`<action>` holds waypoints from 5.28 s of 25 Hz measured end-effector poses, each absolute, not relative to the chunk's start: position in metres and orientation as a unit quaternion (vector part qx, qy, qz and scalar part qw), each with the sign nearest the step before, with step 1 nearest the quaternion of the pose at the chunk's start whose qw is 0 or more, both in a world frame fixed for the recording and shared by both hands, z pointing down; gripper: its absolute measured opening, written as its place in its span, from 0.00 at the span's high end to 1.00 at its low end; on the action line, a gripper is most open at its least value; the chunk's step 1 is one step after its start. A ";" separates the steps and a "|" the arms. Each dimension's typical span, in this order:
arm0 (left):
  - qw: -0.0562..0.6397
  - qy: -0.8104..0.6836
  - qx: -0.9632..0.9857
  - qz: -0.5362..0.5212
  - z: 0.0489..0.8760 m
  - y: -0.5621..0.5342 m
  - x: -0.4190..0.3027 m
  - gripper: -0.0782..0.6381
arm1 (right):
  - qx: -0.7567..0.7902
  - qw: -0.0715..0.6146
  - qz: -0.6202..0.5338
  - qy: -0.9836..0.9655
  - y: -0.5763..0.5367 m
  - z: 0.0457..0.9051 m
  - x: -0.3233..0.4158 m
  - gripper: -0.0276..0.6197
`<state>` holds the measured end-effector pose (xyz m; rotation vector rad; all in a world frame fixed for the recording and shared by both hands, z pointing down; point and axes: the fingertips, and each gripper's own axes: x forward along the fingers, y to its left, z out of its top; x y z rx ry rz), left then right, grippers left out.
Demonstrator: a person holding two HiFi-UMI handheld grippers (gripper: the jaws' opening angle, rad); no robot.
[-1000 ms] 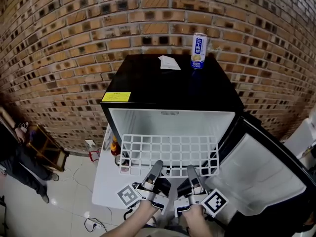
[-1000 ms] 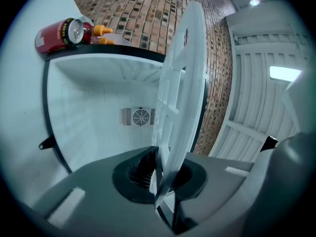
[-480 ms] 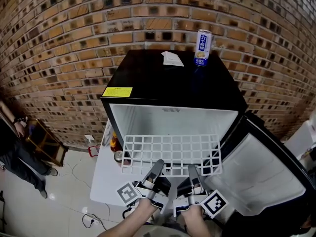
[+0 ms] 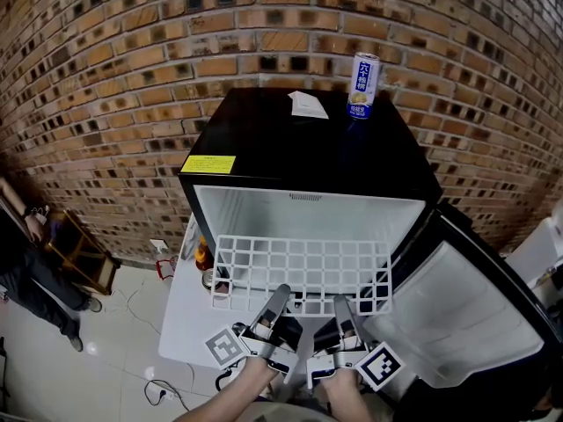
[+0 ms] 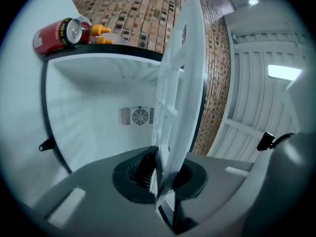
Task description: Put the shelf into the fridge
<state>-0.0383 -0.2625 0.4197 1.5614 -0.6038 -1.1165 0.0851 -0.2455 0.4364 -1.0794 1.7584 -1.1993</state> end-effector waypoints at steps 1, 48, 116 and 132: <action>0.536 -0.254 0.655 -0.469 0.420 -0.262 -0.038 0.87 | -0.420 0.369 -0.468 0.685 -0.245 0.437 0.085 0.89; 0.472 -0.284 0.724 -0.415 0.401 -0.324 -0.044 0.78 | -0.466 0.348 -0.392 0.713 -0.304 0.404 0.079 0.84; 0.169 -0.355 0.890 -0.231 0.370 -0.271 -0.059 0.89 | -0.529 0.170 -0.084 0.827 -0.258 0.363 0.004 0.95; 0.050 -0.417 0.894 -0.158 0.363 -0.213 -0.054 0.89 | -0.523 0.095 0.018 0.847 -0.200 0.351 -0.006 0.96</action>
